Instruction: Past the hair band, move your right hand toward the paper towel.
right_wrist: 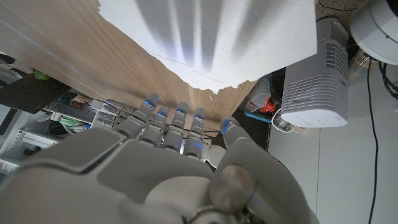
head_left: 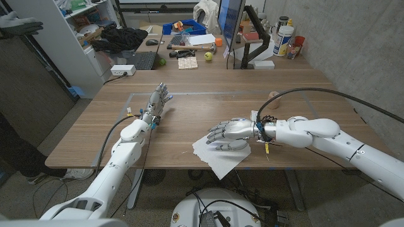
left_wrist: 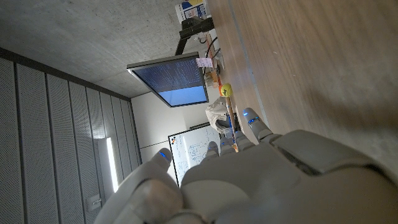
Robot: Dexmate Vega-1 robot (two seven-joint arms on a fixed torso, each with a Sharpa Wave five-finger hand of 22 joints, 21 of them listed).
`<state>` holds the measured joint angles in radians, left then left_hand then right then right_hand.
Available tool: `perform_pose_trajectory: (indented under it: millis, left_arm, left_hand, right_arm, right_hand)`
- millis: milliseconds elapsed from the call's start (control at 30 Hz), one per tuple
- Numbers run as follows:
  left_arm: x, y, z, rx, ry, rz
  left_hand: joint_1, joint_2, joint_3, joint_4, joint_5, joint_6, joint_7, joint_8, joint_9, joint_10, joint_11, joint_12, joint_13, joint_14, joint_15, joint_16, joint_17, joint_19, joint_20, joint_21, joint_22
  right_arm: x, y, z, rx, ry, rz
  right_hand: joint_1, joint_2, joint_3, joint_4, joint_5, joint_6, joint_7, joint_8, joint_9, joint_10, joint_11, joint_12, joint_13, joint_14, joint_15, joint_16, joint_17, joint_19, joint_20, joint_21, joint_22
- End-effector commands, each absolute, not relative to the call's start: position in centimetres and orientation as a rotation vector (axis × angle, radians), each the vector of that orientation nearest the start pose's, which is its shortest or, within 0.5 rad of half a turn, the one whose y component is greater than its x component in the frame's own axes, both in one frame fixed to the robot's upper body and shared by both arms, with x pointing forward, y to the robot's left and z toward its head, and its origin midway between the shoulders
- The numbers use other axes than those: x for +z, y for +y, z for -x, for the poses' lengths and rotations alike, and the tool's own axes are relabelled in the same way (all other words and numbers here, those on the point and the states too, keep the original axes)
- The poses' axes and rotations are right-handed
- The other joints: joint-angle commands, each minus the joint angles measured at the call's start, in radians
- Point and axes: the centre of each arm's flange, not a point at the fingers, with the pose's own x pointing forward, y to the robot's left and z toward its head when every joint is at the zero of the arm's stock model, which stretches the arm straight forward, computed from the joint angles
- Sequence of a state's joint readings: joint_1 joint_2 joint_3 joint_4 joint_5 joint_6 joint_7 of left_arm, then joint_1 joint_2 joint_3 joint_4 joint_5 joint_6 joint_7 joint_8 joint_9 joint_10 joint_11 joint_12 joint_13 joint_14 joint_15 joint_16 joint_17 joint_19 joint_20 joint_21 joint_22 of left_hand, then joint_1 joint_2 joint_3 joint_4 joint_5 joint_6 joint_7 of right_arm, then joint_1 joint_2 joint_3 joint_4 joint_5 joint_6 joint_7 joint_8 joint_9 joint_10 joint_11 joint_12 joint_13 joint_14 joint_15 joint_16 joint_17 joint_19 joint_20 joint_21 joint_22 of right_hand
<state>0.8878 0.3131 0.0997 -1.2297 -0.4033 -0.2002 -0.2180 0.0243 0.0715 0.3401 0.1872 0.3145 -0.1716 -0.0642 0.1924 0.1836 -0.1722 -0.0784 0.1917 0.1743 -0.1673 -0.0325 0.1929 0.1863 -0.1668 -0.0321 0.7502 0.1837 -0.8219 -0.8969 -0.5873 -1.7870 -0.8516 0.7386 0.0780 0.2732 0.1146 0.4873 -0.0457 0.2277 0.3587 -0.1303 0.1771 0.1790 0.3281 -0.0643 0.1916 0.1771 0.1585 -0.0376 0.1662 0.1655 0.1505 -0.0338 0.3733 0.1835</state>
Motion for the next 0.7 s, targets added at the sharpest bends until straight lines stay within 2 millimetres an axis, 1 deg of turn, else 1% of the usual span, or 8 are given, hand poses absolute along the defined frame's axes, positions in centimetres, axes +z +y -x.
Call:
perform_pose_trajectory:
  millis: [33, 267, 700]
  left_arm:
    - [-5.6, 30.9, -66.6, -0.207, -0.532, 0.023]
    - [-5.6, 31.3, -66.7, -0.209, -0.531, 0.022]
    - [-5.8, 32.4, -67.0, -0.209, -0.524, 0.023]
  left_hand:
    - [-0.007, 0.099, -0.003, 0.001, 0.005, -0.024, -0.007, -0.001, 0.003, -0.066, -0.004, 0.004, 0.006, -0.106, -0.006, 0.004, 0.002, -0.137, 0.002, -0.005, 0.005]
    - [-0.008, 0.1, -0.003, 0.002, 0.005, -0.024, -0.006, -0.001, 0.003, -0.066, -0.005, 0.004, 0.006, -0.106, -0.006, 0.004, 0.002, -0.137, 0.003, -0.007, 0.005]
    - [-0.008, 0.1, -0.003, 0.002, 0.005, -0.024, -0.006, -0.001, 0.003, -0.066, -0.004, 0.004, 0.006, -0.106, -0.005, 0.004, 0.002, -0.136, 0.002, -0.009, 0.005]
  right_arm:
    - [-7.2, -14.4, -50.8, 0.782, -1.179, 1.865]
    - [-7.3, -13.9, -50.8, 0.777, -1.174, 1.864]
    - [-7.3, -12.9, -51.1, 0.781, -1.163, 1.861]
  right_hand:
    - [0.002, -0.002, 0.001, -0.009, -0.002, -0.01, -0.003, -0.004, 0.004, -0.01, 0.001, -0.005, 0.003, -0.005, -0.063, 0.0, 0.001, -0.006, -0.086, -0.004, 0.006]
    - [-0.001, -0.005, 0.0, -0.01, -0.004, -0.015, -0.003, -0.002, 0.004, -0.016, -0.002, -0.004, 0.003, -0.007, -0.061, 0.002, 0.002, -0.007, -0.084, -0.006, 0.006]
    - [-0.003, -0.007, 0.0, -0.013, -0.005, -0.019, -0.001, 0.0, 0.004, -0.019, 0.0, -0.002, 0.003, -0.009, -0.06, 0.004, 0.001, -0.008, -0.078, -0.009, 0.006]
